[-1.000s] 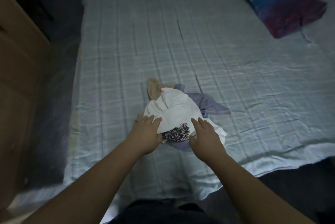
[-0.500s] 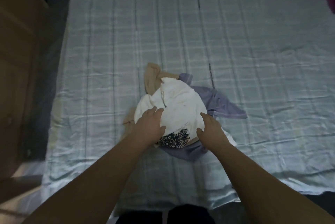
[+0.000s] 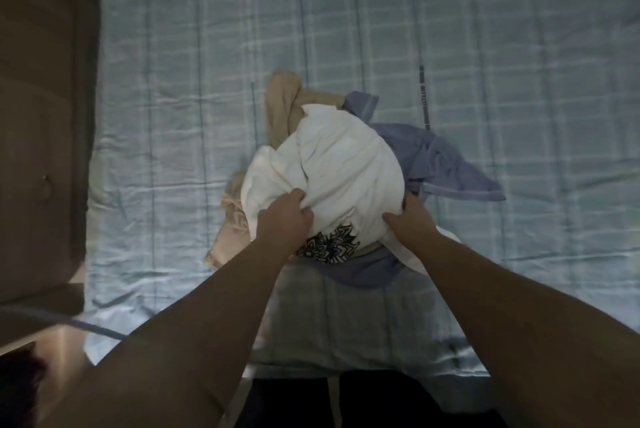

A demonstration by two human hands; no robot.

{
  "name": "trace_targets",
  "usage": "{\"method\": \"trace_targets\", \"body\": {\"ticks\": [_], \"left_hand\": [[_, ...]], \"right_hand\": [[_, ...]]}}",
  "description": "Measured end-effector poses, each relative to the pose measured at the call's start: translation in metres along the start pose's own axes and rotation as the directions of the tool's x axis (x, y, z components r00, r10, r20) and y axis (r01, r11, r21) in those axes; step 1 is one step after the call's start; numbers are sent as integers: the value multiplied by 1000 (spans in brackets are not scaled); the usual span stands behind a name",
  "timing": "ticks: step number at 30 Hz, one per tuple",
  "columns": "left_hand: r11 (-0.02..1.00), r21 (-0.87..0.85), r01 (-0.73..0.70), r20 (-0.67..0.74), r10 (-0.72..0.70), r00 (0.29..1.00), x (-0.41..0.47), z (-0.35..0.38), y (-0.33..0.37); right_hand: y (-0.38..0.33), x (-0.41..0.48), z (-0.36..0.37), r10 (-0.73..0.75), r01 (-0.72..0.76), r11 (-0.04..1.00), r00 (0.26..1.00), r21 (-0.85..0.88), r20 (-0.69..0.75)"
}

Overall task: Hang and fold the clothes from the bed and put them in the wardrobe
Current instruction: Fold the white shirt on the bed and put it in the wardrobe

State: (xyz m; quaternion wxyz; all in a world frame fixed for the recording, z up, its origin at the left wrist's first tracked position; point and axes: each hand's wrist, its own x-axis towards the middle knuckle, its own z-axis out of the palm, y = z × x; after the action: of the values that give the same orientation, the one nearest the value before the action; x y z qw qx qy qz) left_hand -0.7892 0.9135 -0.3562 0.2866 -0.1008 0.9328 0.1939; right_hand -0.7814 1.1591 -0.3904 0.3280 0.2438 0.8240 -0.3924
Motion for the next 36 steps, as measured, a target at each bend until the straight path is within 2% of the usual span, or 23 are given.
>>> {"method": "trace_targets", "body": {"ticks": [3, 5, 8, 12, 16, 20, 24, 26, 28, 30, 33, 36], "left_hand": [[976, -196, 98, -92, -118, 989, -16, -21, -3], [945, -308, 110, -190, -175, 966, -26, -38, -10], [927, -342, 154, -267, -253, 930, -42, -59, -26], [912, -340, 229, -147, -292, 945, -72, -68, -44], [939, -284, 197, -40, -216, 975, -91, -55, -51], [935, -312, 168, 64, -155, 986, -100, -33, -43], [904, -386, 183, 17, -192, 981, -105, -31, -43], [761, -602, 242, -3, -305, 952, -104, -42, -46], [549, -803, 232, -9, -400, 916, -101, -58, -53], [373, -910, 183, 1, -438, 899, -95, -74, -61], [107, -986, 125, 69, -421, 904, -80, -103, -68], [-5, -996, 86, 82, -334, 939, -55, -128, -67]], "right_hand": [[0, -16, -1, 16, -14, 986, 1000, 164, -14], [-3, -30, -9, 2, 9, 965, 999, 260, -40], [-1, -48, -20, -52, 71, 950, 996, 306, -68], [3, -71, -30, -88, 138, 924, 985, 356, -151], [3, -84, -31, -194, 251, 904, 962, 347, -192], [0, -94, -21, -223, 249, 930, 967, 270, -124], [3, -99, -6, -155, 163, 920, 987, 356, -52], [5, -99, -2, -57, 79, 963, 994, 258, -92], [7, -97, -4, 19, 3, 988, 990, 155, -140], [1, -98, -7, -30, 63, 983, 981, 172, -191], [-24, -95, -18, -163, 229, 953, 939, 196, -304], [-54, -82, -29, -180, 284, 923, 915, 258, -361]]}}
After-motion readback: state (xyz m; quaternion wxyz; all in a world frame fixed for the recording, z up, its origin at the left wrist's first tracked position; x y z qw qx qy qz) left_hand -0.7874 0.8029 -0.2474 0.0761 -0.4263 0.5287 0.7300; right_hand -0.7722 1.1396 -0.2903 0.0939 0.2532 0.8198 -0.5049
